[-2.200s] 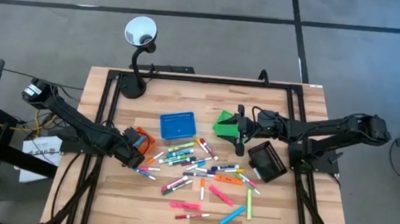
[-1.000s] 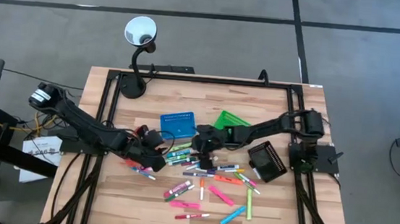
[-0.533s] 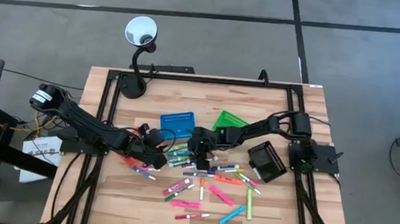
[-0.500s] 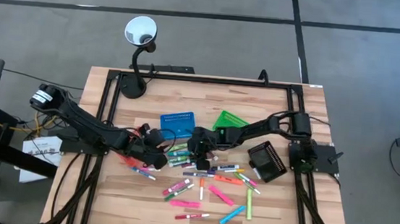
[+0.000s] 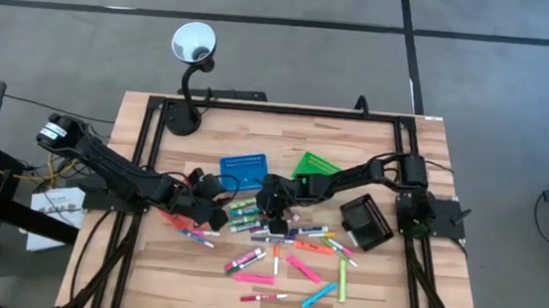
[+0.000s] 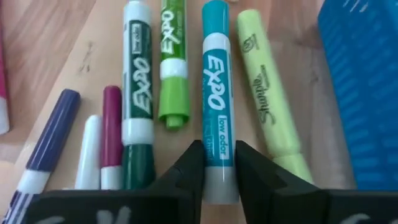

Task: Pick & Place Markers
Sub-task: Put the light blue marker pen into the blue basket

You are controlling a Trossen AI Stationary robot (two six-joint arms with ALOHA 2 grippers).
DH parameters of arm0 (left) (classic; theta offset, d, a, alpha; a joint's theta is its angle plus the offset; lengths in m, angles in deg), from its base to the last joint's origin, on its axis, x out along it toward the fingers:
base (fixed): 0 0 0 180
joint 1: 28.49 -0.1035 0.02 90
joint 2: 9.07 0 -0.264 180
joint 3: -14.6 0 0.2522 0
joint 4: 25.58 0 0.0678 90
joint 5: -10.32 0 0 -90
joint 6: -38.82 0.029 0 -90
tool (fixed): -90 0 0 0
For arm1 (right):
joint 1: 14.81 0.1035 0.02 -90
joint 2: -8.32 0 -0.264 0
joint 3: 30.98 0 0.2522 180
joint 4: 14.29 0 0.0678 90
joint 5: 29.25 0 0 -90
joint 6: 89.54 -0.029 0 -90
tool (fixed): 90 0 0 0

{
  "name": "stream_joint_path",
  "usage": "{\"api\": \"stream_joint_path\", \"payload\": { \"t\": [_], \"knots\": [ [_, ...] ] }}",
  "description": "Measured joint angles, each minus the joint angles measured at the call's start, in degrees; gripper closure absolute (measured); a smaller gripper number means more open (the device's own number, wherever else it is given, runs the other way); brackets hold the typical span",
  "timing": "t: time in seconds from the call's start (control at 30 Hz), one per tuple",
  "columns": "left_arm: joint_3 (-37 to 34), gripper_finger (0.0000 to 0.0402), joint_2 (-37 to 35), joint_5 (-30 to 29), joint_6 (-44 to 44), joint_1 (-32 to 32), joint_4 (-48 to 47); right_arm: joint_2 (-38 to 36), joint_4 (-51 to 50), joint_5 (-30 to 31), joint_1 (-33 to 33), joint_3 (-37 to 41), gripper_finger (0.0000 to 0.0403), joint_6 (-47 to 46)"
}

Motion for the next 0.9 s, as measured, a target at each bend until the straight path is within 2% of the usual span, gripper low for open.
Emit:
{"api": "stream_joint_path", "payload": {
  "t": [0.2,0.33,0.47,0.67,0.9],
  "knots": [
    [-0.08,0.0278,-0.11,-0.06,0.0,0.0,0.04,-6.01,-6.07,0.62,0.06,-3.1,0.033,-0.24],
    [-0.11,0.0278,-0.13,-1.23,-0.04,-0.09,0.29,-11.96,-10.48,8.34,-0.92,-3.08,0.0329,4.47],
    [-0.13,0.0278,-0.13,0.27,0.02,-0.01,1.15,-14.97,-11.76,11.62,-4.15,-3.2,0.0335,7.73],
    [-0.13,0.0278,-0.11,0.0,0.01,-0.07,1.35,-10.0,-11.21,11.15,-8.96,-3.1,0.0334,8.27],
    [-0.13,0.0278,-0.12,-0.13,0.02,-0.13,1.64,-5.9,-10.23,12.44,-9.29,-5.97,0.0334,13.66]
  ]
}}
